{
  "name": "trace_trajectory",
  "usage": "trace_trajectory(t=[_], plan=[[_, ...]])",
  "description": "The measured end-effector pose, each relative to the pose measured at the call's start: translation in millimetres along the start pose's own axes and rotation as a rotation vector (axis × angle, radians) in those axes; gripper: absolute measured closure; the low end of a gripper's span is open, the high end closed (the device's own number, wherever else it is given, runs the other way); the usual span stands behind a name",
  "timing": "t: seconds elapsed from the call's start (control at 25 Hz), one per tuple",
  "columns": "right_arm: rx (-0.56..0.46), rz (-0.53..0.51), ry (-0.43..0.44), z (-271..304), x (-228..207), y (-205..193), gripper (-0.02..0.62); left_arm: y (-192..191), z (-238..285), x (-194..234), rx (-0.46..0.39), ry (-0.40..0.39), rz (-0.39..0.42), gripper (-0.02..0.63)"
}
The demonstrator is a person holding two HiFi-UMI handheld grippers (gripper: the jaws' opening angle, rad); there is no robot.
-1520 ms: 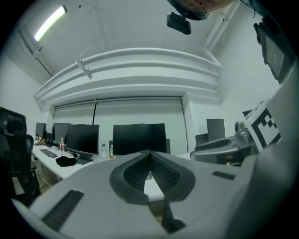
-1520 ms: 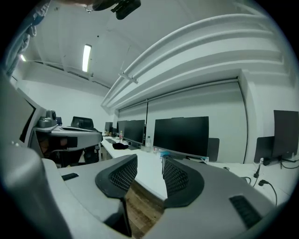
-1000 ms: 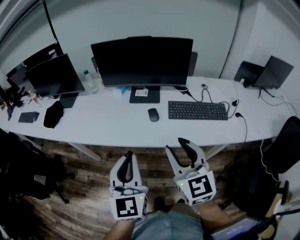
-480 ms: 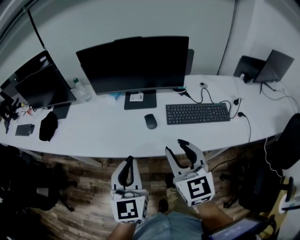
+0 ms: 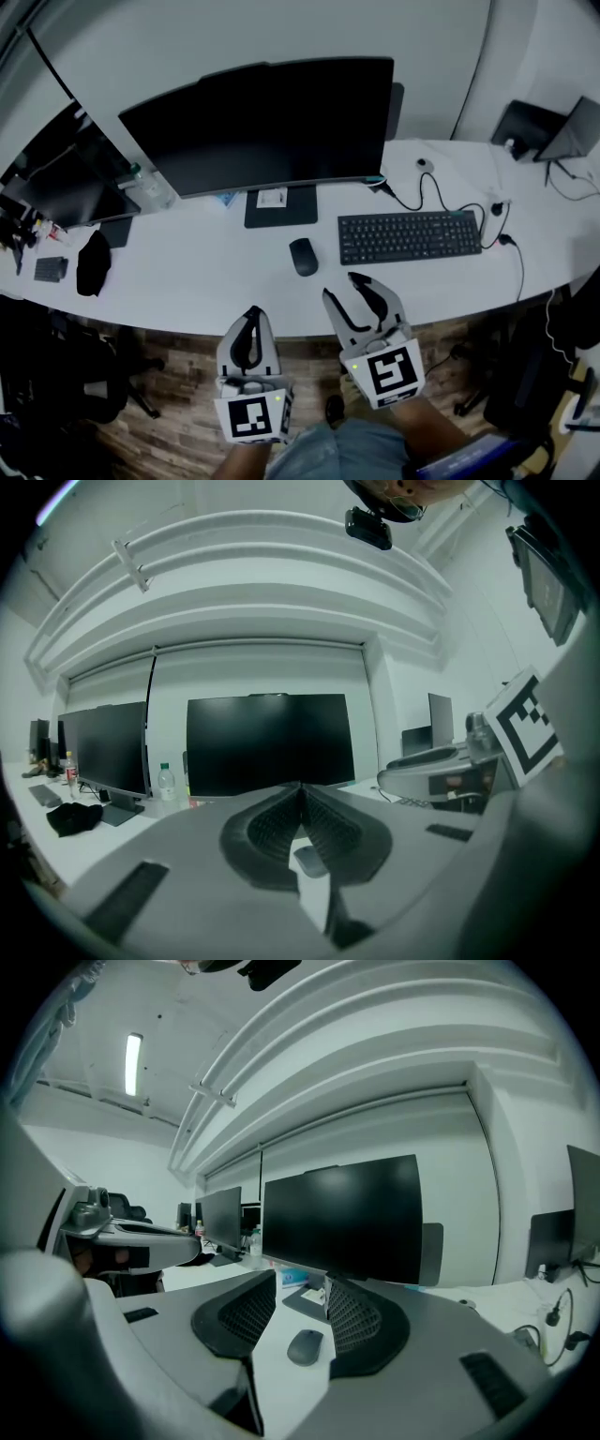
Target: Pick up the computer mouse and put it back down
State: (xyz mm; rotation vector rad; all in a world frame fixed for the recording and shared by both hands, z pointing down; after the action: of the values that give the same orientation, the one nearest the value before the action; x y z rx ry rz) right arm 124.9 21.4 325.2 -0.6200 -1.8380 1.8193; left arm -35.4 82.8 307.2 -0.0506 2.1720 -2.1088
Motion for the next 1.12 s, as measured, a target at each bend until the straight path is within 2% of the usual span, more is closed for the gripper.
trace_trajectory(t=[0.52, 0.84, 1.12], plan=[[-0.033, 0.027, 0.074, 76.5, -59.8, 10.7, 0.416, 27.0, 82.0, 9.2, -0.028, 0.079, 0.067, 0.598], [-0.076, 0.026, 0.143, 109.8, -63.4, 22.8, 0.414, 46.8, 104.0, 17.8, -0.078, 0.132, 0.096, 0.598], [-0.065, 0.008, 0.148, 134.4, -52.9, 19.5, 0.414, 33.7, 103.9, 43.1, -0.064, 0.148, 0.068, 0.598]])
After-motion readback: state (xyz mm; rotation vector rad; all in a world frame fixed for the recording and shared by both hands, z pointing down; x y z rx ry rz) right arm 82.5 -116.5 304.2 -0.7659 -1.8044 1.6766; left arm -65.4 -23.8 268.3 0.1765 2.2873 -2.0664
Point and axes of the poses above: the fingertips, and each gripper's own axes: z forward along the fingers, x to its left, y out of its top, the point moved 6 cm from there along -z, backward along the fingers, and after that the axes turned 8 degrees about -x, right-handed, at the moved point
